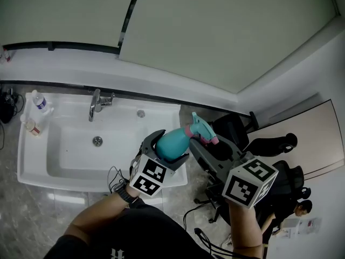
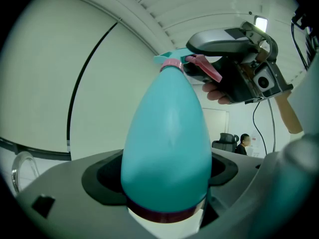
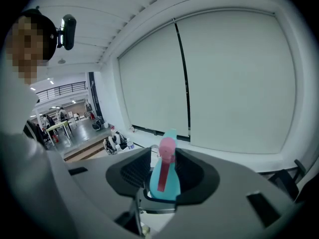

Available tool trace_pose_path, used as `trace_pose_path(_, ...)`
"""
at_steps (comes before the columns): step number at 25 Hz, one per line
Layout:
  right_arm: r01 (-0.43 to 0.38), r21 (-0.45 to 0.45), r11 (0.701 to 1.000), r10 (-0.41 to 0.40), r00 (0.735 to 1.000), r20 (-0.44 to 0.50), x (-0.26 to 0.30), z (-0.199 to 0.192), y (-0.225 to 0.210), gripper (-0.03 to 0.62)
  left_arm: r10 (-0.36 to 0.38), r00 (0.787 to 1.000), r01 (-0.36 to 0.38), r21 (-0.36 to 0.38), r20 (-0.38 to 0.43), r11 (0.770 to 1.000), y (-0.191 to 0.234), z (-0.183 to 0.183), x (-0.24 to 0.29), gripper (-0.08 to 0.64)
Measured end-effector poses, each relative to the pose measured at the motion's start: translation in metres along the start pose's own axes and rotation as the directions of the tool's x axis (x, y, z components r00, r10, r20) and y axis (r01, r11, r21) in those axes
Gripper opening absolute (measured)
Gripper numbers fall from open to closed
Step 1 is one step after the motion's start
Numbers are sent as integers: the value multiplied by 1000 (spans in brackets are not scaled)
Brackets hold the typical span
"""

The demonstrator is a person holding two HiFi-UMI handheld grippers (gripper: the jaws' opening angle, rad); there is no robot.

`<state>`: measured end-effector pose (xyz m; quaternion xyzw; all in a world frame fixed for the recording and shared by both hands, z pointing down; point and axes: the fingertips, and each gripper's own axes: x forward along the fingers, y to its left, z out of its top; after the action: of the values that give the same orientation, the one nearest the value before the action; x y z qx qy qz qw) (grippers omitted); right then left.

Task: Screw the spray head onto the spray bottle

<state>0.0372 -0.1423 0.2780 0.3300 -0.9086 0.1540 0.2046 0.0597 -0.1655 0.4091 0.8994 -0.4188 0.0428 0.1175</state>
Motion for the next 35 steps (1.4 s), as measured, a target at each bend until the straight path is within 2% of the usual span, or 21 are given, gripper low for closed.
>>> trace_pose_path(6, -41, -40, 998, 41, 999, -1, -18, 3, 12, 129, -62, 998, 64, -63, 33, 996, 0, 6, -4, 434)
trace_pose_path(11, -89, -99, 991, 91, 996, 20, -24, 12, 29, 129, -42, 999, 43, -36, 13, 998, 6, 7, -4, 434)
trace_pose_path(14, -124, -128, 984, 126, 992, 14, -17, 13, 37, 129, -57, 998, 57, -36, 6, 998, 3, 7, -3, 434)
trace_pose_path(18, -208, -161, 965, 215, 976, 23, -10, 17, 49, 129, -96, 995, 97, -72, 17, 993, 0, 4, -5, 434)
trace_pose_path(21, -270, -223, 937, 282, 959, 21, -24, 22, 62, 129, -133, 990, 137, -89, 47, 987, -6, 10, -8, 434)
trace_pose_path(23, -297, -299, 907, 325, 944, 49, -46, 32, 63, 129, -175, 983, 181, -96, 62, 979, -12, 16, -12, 434)
trace_pose_path(25, -301, -415, 858, 361, 930, 72, -65, 44, 54, 129, -240, 968, 247, -102, 70, 964, -22, 22, -18, 434)
trace_pose_path(27, -331, -536, 777, 408, 913, 27, -71, 45, 41, 129, -320, 945, 325, -97, 68, 941, -35, 25, -25, 434)
trace_pose_path(29, -385, -613, 690, 444, 894, -62, -64, 41, 32, 150, -391, 919, 394, -84, 54, 915, -51, 26, -33, 434)
trace_pose_path(31, -459, -631, 626, 483, 863, -148, -57, 40, 33, 204, -438, 898, 440, -68, 41, 895, -64, 27, -38, 434)
trace_pose_path(33, -549, -598, 584, 552, 809, -203, -54, 38, 41, 249, -462, 886, 463, -51, 40, 885, -71, 30, -40, 434)
trace_pose_path(34, -582, -574, 576, 585, 784, -209, -51, 36, 46, 259, -468, 883, 469, -45, 42, 882, -72, 32, -41, 434)
trace_pose_path(35, -603, -545, 583, 608, 768, -200, -46, 34, 49, 261, -469, 882, 471, -39, 44, 881, -71, 32, -42, 434)
